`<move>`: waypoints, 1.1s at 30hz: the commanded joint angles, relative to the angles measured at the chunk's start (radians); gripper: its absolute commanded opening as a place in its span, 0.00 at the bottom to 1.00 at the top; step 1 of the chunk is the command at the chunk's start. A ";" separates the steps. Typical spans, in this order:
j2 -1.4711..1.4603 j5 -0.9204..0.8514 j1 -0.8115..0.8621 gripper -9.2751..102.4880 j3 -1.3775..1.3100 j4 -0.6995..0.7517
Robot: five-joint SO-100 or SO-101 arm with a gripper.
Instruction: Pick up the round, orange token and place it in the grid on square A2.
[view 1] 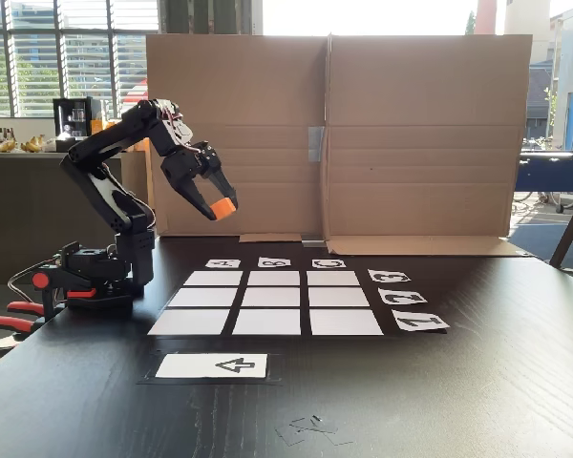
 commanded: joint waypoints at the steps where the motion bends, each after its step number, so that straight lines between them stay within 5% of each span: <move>1: 0.058 -0.008 -0.066 0.07 0.077 0.005; 21: -0.012 -0.129 -0.170 0.08 0.321 -0.026; 33: -0.193 -0.169 -0.169 0.08 0.403 -0.198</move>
